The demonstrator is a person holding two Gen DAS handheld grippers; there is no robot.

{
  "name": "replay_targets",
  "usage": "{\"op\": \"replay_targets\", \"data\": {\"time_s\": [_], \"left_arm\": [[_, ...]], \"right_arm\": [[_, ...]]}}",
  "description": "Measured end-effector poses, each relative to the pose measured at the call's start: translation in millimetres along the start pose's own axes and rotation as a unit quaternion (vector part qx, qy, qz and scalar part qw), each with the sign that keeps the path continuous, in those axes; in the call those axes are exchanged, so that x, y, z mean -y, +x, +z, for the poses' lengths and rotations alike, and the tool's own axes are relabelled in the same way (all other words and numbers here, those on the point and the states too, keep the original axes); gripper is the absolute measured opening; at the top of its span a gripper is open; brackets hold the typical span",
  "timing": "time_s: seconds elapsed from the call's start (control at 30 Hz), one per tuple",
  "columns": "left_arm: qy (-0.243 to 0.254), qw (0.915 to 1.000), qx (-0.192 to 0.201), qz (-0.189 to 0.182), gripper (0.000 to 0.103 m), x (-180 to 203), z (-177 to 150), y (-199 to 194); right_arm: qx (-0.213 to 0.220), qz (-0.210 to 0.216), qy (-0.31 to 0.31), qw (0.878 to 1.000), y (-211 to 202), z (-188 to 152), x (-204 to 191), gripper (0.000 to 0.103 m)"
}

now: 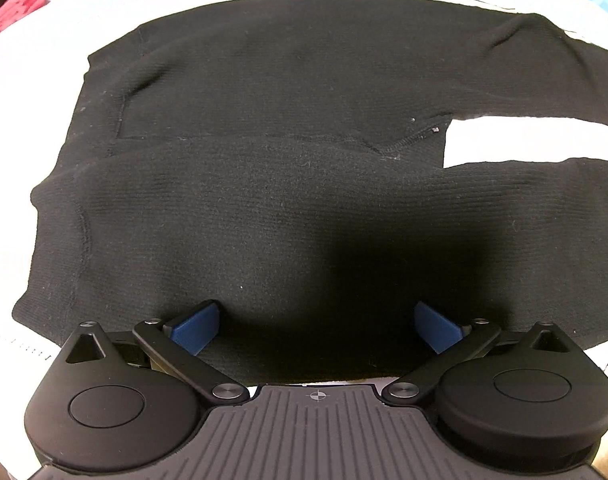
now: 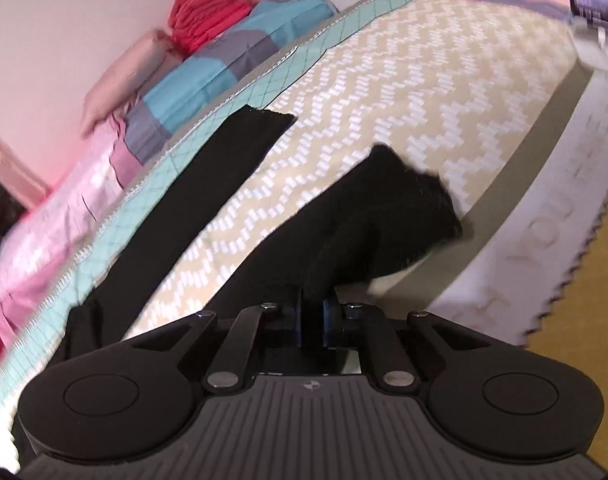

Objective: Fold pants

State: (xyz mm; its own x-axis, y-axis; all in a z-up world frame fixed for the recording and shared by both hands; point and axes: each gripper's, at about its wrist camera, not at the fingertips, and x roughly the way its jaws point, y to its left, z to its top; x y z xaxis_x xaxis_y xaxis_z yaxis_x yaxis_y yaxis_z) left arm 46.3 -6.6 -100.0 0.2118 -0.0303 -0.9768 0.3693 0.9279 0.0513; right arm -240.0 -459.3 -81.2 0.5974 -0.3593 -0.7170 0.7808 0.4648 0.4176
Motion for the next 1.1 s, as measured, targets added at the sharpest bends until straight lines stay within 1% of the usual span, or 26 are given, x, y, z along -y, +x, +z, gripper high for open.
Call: {"op": "replay_targets", "data": {"time_s": [0.03,0.07,0.1,0.17,0.27,0.3,0.33,0.37,0.4,0.43,0.5,0.53,0.57,0.6,0.63,0.67,0.7,0.77,0.8,0.83,0.87,0.9,0.93,1.0,1.03,1.1], "left_arm": [[0.000,1.0000,0.001,0.000,0.103,0.2,-2.5,0.1],[0.001,1.0000,0.001,-0.001,0.103,0.3,-3.2,0.0],[0.002,1.0000,0.003,-0.002,0.103,0.5,-4.1,-0.3],[0.006,0.9999,0.009,-0.002,0.103,0.5,-8.0,0.0],[0.014,0.9998,0.015,-0.004,0.103,1.3,-12.2,-0.5],[0.017,0.9997,0.016,-0.006,0.103,0.7,-12.7,-0.4],[0.019,0.9997,0.015,-0.009,0.103,-0.2,-13.1,-0.2],[0.020,0.9996,0.014,-0.012,0.103,-0.4,-12.1,-1.4],[0.023,0.9996,0.013,-0.014,0.103,-0.8,-12.0,-1.7],[0.026,0.9995,0.012,-0.015,0.103,-0.9,-11.9,-2.0],[0.034,0.9992,0.012,-0.019,0.103,-0.8,-12.1,-4.2],[0.038,0.9989,0.015,-0.022,0.103,-1.0,-12.8,-6.6],[0.046,0.9984,0.023,-0.022,0.103,-1.1,-12.8,-10.8],[0.058,0.9975,0.037,-0.016,0.103,-0.9,-14.4,-15.7],[0.070,0.9961,0.052,-0.007,0.103,1.6,-15.3,-19.9],[0.086,0.9936,0.073,0.002,0.103,1.0,-17.2,-24.6],[0.098,0.9915,0.086,0.009,0.103,-0.2,-18.4,-26.8],[0.110,0.9890,0.094,0.028,0.103,-6.3,-17.7,-24.4],[0.106,0.9897,0.089,0.036,0.103,-12.1,-16.9,-20.1],[0.096,0.9912,0.081,0.040,0.103,-19.8,-16.2,-15.2],[0.084,0.9930,0.074,0.037,0.103,-27.3,-18.7,-9.2],[0.070,0.9950,0.068,0.024,0.103,-36.8,-19.1,-6.8],[0.057,0.9962,0.065,0.010,0.103,-44.1,-20.7,-5.7],[0.041,0.9970,0.066,-0.010,0.103,-55.2,-24.2,-4.8],[0.042,0.9967,0.068,-0.012,0.103,-56.6,-25.6,-4.8],[0.050,0.9962,0.070,-0.010,0.103,-55.8,-27.7,-4.8]], "right_arm": [[0.020,-0.010,-0.011,1.000,-6.9,4.4,6.5,0.011],[0.036,-0.029,0.006,0.999,-12.0,10.6,20.9,0.011],[0.034,-0.042,0.047,0.997,-13.8,15.5,38.4,0.011],[0.020,-0.033,0.110,0.993,-12.4,15.3,63.6,0.011],[0.028,-0.048,0.070,0.996,-18.8,9.5,42.1,0.013],[0.034,-0.041,0.077,0.996,-22.2,6.2,35.4,0.019],[0.039,-0.040,0.087,0.995,-25.5,2.7,30.5,0.037],[0.044,-0.045,0.095,0.993,-29.9,-3.5,23.3,0.051],[0.047,-0.048,0.098,0.993,-34.2,-9.0,17.6,0.074],[0.046,-0.044,0.097,0.993,-38.7,-18.3,10.9,0.077],[0.012,-0.021,0.075,0.997,-36.9,-37.0,-4.3,0.077],[0.000,-0.021,0.052,0.998,-35.3,-44.6,-13.0,0.073],[0.001,-0.031,0.012,0.999,-33.8,-51.7,-23.1,0.068],[0.005,-0.049,-0.020,0.999,-32.9,-52.5,-28.7,0.050],[0.007,-0.077,-0.047,0.996,-29.3,-51.0,-32.4,0.025],[0.012,-0.097,-0.054,0.994,-27.4,-46.8,-29.6,0.018],[0.013,-0.097,-0.033,0.995,-28.5,-40.6,-21.5,0.018],[0.019,-0.122,0.022,0.992,-36.7,-31.2,-10.4,0.021],[0.029,-0.138,0.036,0.989,-41.7,-30.5,-11.3,0.030],[0.041,-0.156,0.041,0.986,-49.1,-32.5,-14.5,0.041],[0.051,-0.162,0.033,0.985,-57.3,-37.2,-21.5,0.046],[0.056,-0.150,0.009,0.987,-64.3,-44.2,-31.6,0.056],[0.054,-0.133,-0.018,0.989,-70.9,-54.6,-43.3,0.061],[0.030,-0.098,-0.097,0.990,-68.7,-75.4,-78.8,0.062],[0.019,-0.081,-0.137,0.987,-65.3,-85.8,-96.9,0.062],[0.005,-0.046,-0.210,0.977,-60.6,-107.6,-131.7,0.063]]}}
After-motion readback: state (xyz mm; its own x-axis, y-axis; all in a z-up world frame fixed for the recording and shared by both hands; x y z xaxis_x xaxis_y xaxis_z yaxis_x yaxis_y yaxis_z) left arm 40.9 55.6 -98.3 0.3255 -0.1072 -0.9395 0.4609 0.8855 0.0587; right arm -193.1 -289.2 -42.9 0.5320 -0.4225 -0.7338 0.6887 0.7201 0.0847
